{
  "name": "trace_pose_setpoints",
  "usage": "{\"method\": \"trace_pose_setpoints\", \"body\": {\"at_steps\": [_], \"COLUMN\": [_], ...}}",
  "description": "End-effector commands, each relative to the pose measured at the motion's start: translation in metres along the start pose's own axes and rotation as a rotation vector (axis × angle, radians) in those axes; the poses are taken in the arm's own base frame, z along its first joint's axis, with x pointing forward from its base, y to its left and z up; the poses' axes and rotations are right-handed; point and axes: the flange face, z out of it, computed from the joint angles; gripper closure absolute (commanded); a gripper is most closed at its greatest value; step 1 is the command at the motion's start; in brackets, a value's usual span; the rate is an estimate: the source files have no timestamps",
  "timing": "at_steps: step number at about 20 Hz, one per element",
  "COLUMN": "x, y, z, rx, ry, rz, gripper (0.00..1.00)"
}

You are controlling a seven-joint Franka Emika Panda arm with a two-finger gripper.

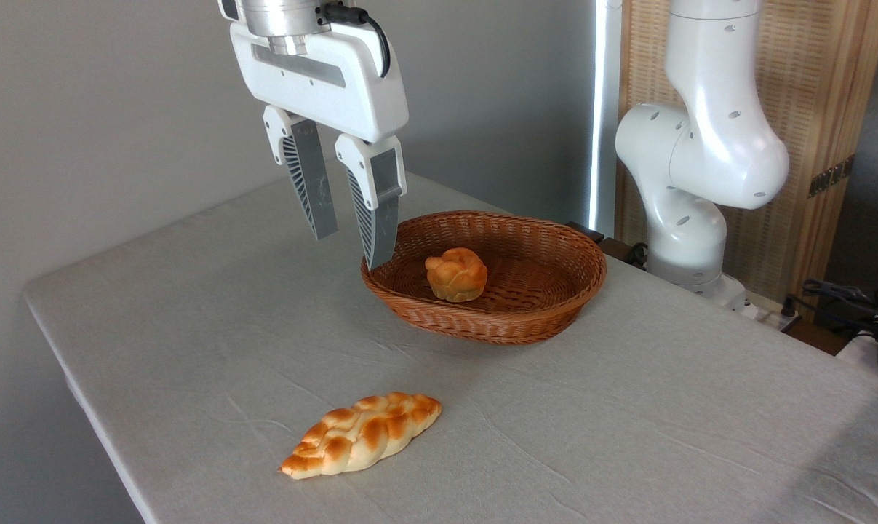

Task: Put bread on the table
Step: 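Move the open gripper over the round roll in the wicker basket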

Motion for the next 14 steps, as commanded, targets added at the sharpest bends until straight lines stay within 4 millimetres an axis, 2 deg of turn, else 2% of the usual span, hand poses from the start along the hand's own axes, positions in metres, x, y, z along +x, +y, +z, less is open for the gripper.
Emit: {"method": "trace_pose_setpoints", "body": {"at_steps": [1, 11, 13, 14], "x": [-0.014, -0.015, -0.014, -0.012], "y": [-0.014, -0.003, 0.007, 0.019], "z": [-0.002, 0.006, 0.012, 0.015], "rx": [-0.004, -0.022, -0.033, -0.038], "ry": [0.005, -0.014, -0.025, -0.027], "rz": [-0.021, -0.015, -0.006, 0.017], "gripper": [0.0, 0.0, 0.0, 0.0]}}
